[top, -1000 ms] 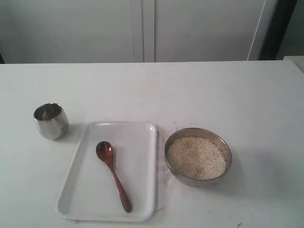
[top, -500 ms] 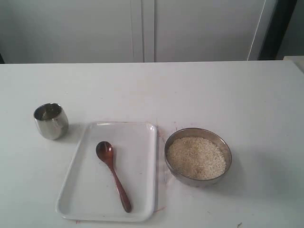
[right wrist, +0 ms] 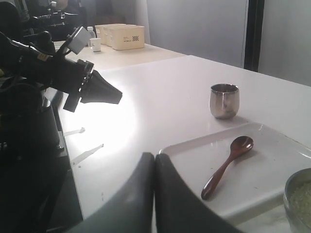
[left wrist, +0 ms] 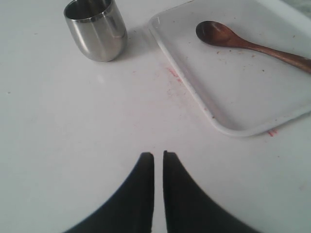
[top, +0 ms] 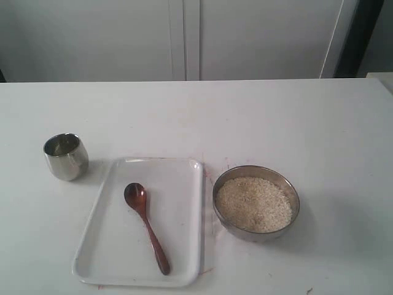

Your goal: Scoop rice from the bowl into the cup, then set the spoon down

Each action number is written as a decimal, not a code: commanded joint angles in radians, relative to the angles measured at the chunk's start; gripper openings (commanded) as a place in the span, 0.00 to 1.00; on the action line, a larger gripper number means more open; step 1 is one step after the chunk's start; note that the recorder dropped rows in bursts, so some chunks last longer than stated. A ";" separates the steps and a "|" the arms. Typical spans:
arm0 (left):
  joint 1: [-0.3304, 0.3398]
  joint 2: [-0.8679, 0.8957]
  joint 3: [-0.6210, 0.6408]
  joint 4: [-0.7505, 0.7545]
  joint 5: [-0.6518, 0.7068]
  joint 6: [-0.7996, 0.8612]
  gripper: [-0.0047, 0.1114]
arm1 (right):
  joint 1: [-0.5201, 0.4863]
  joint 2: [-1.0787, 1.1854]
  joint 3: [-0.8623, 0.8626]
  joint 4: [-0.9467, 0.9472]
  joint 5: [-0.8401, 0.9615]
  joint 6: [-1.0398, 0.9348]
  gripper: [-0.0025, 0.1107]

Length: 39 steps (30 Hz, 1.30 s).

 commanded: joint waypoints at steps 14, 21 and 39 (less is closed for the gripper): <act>0.002 -0.003 0.005 -0.011 0.003 0.004 0.16 | -0.435 -0.005 0.006 -0.003 -0.005 0.002 0.02; 0.002 -0.003 0.005 -0.011 0.003 0.004 0.16 | -0.742 -0.005 0.006 -0.006 0.054 0.002 0.02; 0.002 -0.003 0.005 -0.011 0.003 0.004 0.16 | -1.078 -0.028 0.006 -0.004 0.233 -0.237 0.02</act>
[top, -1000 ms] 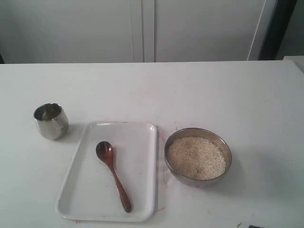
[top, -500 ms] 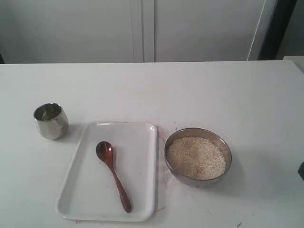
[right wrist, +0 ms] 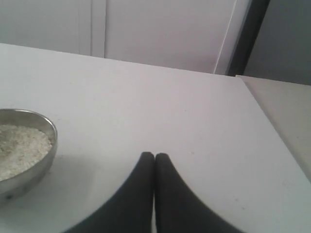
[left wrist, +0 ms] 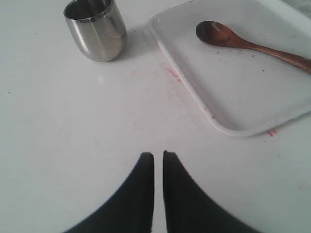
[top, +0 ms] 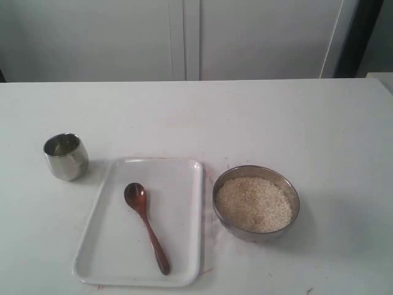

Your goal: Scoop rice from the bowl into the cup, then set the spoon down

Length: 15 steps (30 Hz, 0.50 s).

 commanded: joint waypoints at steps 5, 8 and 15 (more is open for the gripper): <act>0.002 -0.003 0.005 -0.011 0.003 0.004 0.16 | -0.019 -0.007 0.006 -0.006 0.097 -0.032 0.02; 0.002 -0.003 0.005 -0.011 0.003 0.004 0.16 | -0.019 -0.007 0.006 -0.006 0.095 -0.032 0.02; 0.002 -0.003 0.005 -0.011 0.003 0.004 0.16 | -0.019 -0.007 0.006 -0.006 0.095 -0.032 0.02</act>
